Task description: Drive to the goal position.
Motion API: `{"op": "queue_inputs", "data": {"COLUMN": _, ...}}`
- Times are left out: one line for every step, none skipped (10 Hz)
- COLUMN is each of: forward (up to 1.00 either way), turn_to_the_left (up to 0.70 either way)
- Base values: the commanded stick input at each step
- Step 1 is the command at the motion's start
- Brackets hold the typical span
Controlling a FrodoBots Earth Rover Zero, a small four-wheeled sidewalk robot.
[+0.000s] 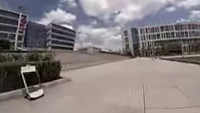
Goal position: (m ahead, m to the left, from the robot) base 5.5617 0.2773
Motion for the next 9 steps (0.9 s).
{"op": "queue_inputs", "data": {"forward": 0.7, "turn_to_the_left": -0.11}}
{"op": "queue_inputs", "data": {"forward": 0.7, "turn_to_the_left": -0.35}}
{"op": "queue_inputs", "data": {"forward": 0.7, "turn_to_the_left": -0.35}}
{"op": "queue_inputs", "data": {"forward": 0.7, "turn_to_the_left": -0.17}}
{"op": "queue_inputs", "data": {"forward": 0.7, "turn_to_the_left": 0.09}}
{"op": "queue_inputs", "data": {"forward": 0.7, "turn_to_the_left": 0.0}}
{"op": "queue_inputs", "data": {"forward": 0.7, "turn_to_the_left": 0.0}}
{"op": "queue_inputs", "data": {"forward": 0.7, "turn_to_the_left": 0.0}}
{"op": "queue_inputs", "data": {"forward": 0.7, "turn_to_the_left": 0.0}}
